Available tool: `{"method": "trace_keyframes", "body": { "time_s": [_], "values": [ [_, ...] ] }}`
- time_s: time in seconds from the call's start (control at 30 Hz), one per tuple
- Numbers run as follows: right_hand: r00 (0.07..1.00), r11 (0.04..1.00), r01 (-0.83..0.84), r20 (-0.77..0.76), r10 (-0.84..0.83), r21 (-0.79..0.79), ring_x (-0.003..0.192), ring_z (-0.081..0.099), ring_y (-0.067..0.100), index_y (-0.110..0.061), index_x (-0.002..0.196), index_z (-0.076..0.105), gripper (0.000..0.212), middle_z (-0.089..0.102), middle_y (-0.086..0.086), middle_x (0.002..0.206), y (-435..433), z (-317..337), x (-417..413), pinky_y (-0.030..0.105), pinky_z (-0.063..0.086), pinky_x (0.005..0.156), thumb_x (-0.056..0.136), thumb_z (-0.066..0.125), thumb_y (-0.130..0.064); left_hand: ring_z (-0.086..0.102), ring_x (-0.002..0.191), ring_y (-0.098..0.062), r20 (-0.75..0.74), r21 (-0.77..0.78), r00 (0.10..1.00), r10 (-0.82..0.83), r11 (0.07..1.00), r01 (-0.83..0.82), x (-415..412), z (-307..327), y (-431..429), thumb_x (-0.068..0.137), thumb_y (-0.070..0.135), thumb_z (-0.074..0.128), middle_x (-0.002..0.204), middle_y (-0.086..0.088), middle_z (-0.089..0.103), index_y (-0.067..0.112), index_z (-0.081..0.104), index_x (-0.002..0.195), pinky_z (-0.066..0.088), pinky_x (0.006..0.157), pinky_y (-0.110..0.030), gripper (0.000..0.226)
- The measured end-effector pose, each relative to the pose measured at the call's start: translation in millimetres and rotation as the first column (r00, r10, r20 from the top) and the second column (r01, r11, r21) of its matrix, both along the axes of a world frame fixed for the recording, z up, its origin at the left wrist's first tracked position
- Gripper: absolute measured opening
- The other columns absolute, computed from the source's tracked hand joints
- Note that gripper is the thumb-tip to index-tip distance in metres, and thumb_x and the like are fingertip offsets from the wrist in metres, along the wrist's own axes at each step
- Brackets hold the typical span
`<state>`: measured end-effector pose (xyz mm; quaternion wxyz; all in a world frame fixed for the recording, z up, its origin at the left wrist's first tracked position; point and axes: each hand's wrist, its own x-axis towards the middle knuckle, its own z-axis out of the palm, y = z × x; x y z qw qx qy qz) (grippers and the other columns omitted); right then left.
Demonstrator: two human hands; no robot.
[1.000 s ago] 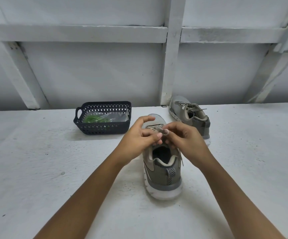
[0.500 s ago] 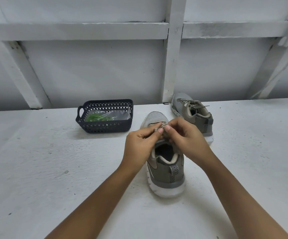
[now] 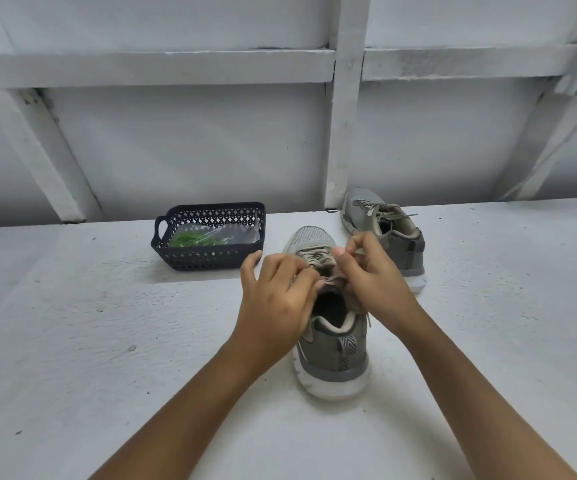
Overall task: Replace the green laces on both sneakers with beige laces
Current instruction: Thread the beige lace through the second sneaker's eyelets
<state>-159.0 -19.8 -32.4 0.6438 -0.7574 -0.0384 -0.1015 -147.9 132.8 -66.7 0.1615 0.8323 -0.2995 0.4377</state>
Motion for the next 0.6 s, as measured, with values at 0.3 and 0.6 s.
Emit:
{"method": "trace_keyframes", "body": {
  "time_s": [0.3,0.6],
  "values": [
    [0.931,0.927,0.02,0.345,0.119,-0.374,0.074,0.055,0.008,-0.013,0.075,0.061,0.032,0.061,-0.002,0.079,-16,-13,-11,0.015,0.042,0.065,0.083,0.056,-0.044,0.053,0.083,-0.001,-0.698,-0.67,0.466,-0.544,0.726,-0.155,-19,39,-16,0.092,0.016,0.056,0.095,0.002,0.048,0.024,0.065,0.07,0.045,0.071,-0.015,0.025],
    [0.889,0.842,0.167,0.448,0.096,-0.513,0.102,0.048,0.005,-0.01,0.08,0.062,0.026,0.044,-0.005,0.107,-24,-25,-10,0.02,0.04,0.089,0.086,0.05,-0.032,0.058,0.082,0.006,-0.665,-0.704,0.562,-0.492,0.665,-0.251,-15,31,-9,0.089,0.013,0.061,0.089,0.006,0.061,0.024,0.071,0.074,0.041,0.075,-0.005,0.021]
  ]
}}
